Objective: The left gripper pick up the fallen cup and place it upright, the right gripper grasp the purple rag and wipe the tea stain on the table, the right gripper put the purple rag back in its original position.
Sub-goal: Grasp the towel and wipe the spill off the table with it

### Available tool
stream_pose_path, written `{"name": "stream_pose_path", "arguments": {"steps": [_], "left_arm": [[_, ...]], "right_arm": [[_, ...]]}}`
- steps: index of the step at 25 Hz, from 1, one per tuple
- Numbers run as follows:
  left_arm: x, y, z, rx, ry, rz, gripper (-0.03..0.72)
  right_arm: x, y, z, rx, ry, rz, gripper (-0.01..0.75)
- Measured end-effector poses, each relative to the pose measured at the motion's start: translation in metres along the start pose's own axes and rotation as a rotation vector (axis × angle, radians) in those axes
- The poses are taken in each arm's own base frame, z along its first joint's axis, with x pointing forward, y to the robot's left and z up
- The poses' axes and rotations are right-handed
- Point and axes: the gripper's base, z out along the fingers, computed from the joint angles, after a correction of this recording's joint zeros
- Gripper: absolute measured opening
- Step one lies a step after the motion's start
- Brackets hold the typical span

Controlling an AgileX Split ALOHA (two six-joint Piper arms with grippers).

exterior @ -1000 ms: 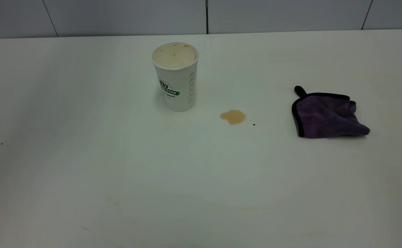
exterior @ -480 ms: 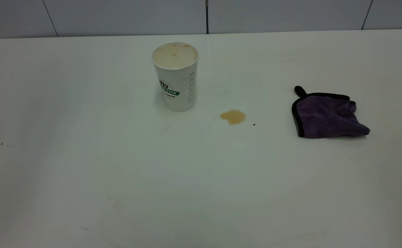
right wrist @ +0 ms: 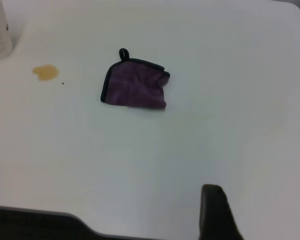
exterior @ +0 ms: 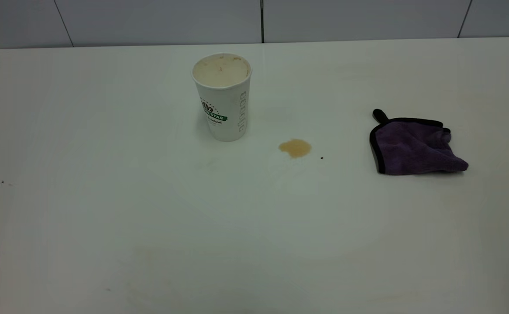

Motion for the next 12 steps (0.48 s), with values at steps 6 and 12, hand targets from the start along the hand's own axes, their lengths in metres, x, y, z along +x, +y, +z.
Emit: {"name": "stream_pose_path", "arguments": {"steps": [6,12], "left_arm": [[0.039,0.000,-0.009,-0.001,-0.199,-0.109,0.353],[0.068,-0.001,-0.024,-0.003,-0.421,-0.128,0.353]], "right_arm": [[0.000,0.000,0.000,0.000,0.000,0.000,0.467],[0.000,0.000,0.000,0.000,0.000,0.000,0.467]]}}
